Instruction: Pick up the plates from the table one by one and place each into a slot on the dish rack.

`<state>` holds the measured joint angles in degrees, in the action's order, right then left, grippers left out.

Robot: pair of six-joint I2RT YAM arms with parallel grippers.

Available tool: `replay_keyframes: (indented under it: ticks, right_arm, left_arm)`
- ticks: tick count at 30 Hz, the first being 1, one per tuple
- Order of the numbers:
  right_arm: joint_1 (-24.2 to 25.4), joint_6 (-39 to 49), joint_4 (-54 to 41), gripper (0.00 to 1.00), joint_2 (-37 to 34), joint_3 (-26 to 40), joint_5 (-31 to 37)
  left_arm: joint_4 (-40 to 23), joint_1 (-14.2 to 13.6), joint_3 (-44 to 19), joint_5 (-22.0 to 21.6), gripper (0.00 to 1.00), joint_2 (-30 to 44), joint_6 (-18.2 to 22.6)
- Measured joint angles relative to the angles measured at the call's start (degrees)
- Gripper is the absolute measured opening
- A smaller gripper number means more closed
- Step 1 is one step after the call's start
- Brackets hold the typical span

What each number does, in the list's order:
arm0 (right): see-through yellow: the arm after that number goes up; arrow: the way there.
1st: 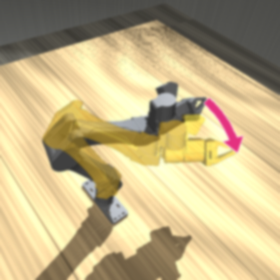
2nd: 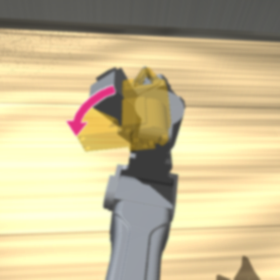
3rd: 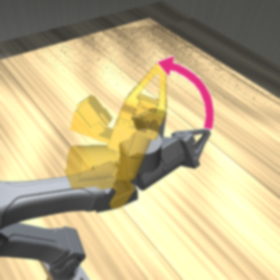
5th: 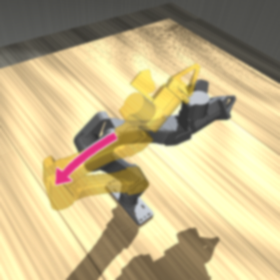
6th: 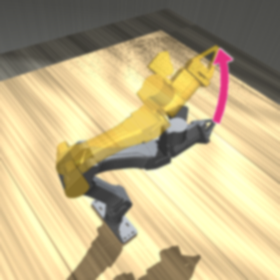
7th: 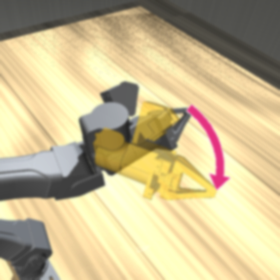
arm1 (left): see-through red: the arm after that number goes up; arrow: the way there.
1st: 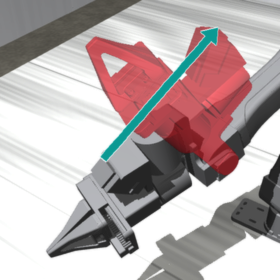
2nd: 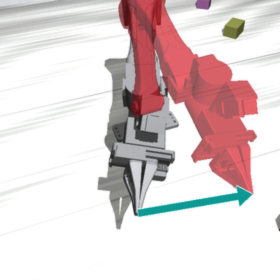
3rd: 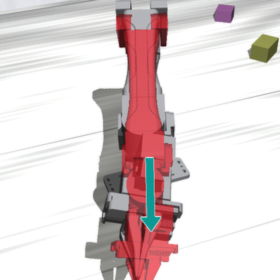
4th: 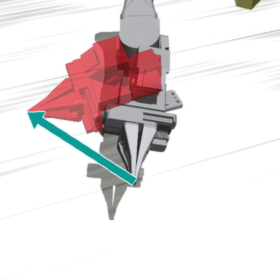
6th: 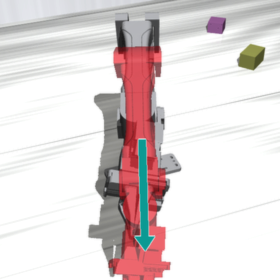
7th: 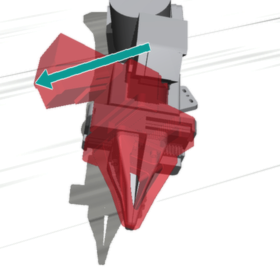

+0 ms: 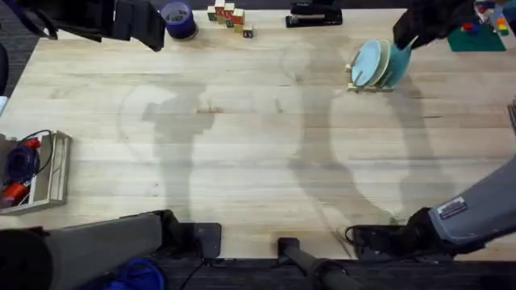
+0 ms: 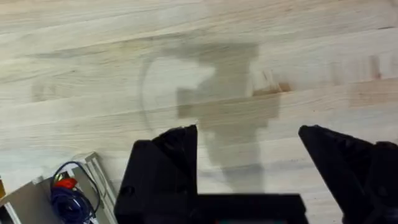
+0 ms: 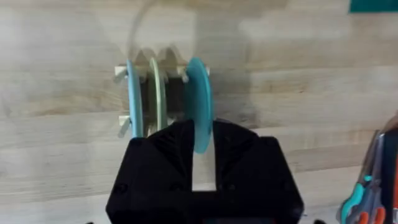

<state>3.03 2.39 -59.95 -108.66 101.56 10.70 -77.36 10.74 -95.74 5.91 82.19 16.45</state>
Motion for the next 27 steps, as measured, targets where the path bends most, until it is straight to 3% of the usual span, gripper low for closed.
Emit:
replay_keyframes:
  ticks: [11,13,18,20,27]
  right_arm:
    - [0.55,0.26,-1.24,0.217,5.3,3.34,0.0]
    - [0.66,0.39,-1.31,0.35,6.21,3.35,0.01]
    - [0.92,0.58,-1.4,0.928,9.11,3.34,0.02]
    - [0.92,0.82,-1.4,0.988,10.57,3.34,0.0]
    - [0.9,0.81,-1.48,0.995,15.26,3.36,-0.21]
  left_arm:
    - [0.0,0.0,0.0,0.0,0.995,0.0,-0.02]
    - [0.0,0.0,0.0,0.0,0.995,0.0,0.0]
    - [0.0,0.0,0.0,0.0,0.996,0.0,-0.02]
    - [0.0,0.0,0.0,0.0,0.996,0.0,0.0]
    - [0.0,0.0,0.0,0.0,0.995,0.0,0.0]
